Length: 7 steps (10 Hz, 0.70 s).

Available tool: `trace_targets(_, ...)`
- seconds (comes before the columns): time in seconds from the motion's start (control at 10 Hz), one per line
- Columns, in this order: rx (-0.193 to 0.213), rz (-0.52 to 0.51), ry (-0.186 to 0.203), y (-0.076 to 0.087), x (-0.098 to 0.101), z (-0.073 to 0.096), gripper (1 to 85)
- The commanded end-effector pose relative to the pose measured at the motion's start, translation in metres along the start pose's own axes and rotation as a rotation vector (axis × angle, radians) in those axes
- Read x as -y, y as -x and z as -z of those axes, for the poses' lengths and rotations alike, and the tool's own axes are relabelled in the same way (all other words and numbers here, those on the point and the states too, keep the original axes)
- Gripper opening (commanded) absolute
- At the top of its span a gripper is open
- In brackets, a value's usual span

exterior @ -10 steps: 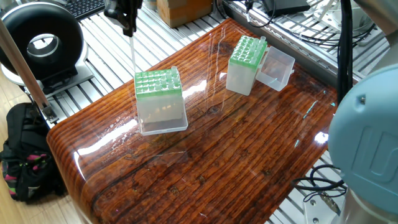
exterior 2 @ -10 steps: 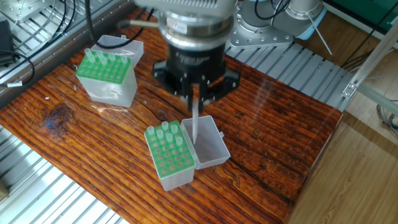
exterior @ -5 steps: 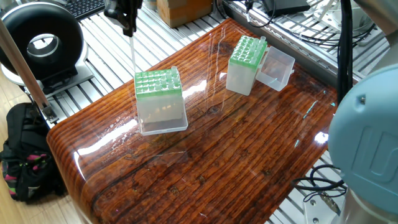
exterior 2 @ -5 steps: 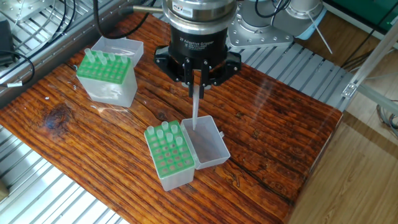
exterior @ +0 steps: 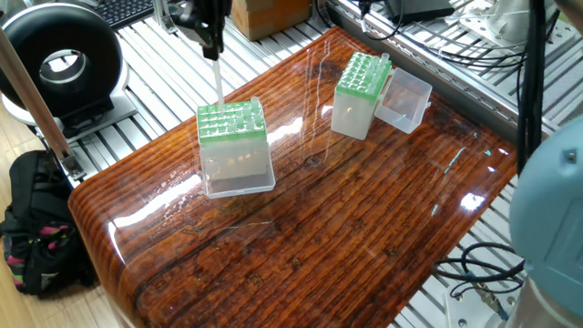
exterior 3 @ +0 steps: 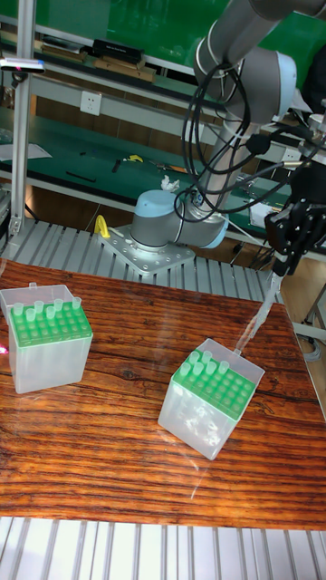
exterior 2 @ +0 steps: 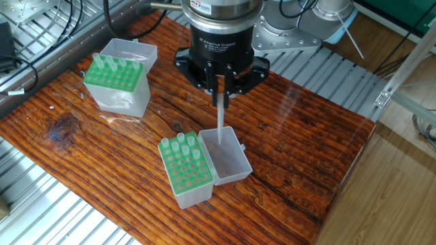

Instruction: Transfer all large pipette tips from one holder to another

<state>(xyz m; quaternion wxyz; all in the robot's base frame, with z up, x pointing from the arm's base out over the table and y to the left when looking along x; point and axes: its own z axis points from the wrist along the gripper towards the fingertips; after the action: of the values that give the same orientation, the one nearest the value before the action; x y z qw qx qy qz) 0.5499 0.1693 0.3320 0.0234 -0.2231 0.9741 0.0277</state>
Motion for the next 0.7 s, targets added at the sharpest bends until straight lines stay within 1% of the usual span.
trace_targets(0.0, -0.011, -0.029, 0.014, -0.016, 0.014, 0.004, 1.0)
trace_targets(0.2, -0.044, 0.082, 0.014, -0.049, 0.064, 0.012, 1.3)
trace_targets(0.3, -0.063, 0.143, -0.002, -0.068, 0.093, 0.016, 1.7)
trace_targets(0.4, -0.077, 0.185, -0.014, -0.085, 0.113, 0.015, 1.7)
trace_targets(0.6, -0.077, 0.253, -0.036, -0.116, 0.147, 0.005, 1.7)
